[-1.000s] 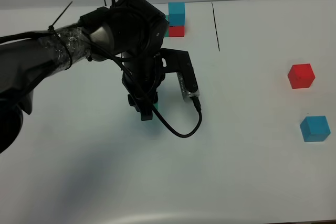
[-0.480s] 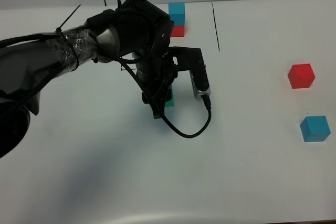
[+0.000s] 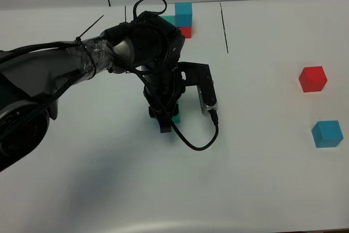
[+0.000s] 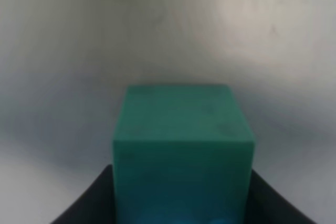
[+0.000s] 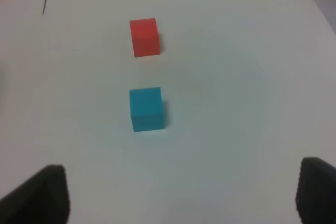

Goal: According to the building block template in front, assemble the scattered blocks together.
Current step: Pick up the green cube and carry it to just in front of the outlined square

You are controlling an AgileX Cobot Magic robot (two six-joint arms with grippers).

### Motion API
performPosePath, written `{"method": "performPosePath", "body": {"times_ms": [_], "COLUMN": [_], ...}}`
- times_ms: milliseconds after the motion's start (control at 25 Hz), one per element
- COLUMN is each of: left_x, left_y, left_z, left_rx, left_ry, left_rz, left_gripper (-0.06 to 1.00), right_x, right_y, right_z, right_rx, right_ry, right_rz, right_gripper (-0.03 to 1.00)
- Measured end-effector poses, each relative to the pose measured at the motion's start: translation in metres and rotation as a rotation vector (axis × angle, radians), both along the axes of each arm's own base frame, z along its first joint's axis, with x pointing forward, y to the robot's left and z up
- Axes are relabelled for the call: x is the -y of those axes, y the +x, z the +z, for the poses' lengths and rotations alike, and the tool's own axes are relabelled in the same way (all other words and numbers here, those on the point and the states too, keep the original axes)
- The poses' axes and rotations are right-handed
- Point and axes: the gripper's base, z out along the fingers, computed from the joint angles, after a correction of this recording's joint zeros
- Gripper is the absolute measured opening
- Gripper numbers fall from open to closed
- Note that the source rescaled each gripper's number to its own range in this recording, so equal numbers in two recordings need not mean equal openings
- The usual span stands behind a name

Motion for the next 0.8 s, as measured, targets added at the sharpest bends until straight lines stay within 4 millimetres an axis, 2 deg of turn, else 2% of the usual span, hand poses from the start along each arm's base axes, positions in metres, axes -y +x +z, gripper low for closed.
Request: {"method": "performPosePath", "body": {"times_ms": [800], "left_x": [0.0014], "left_y": [0.0017], "left_z": [0.0001], "left_rx": [0.016], "left_ry": [-0.010], "left_rz": [-0.054], "left_gripper": [0.19], "right_x": [0.0001], "right_y": [0.0000], "right_z": [0.0000], "right_rx": [0.000], "right_ry": [0.000], "right_rz": [-0.001], "right_gripper": [0.75]}}
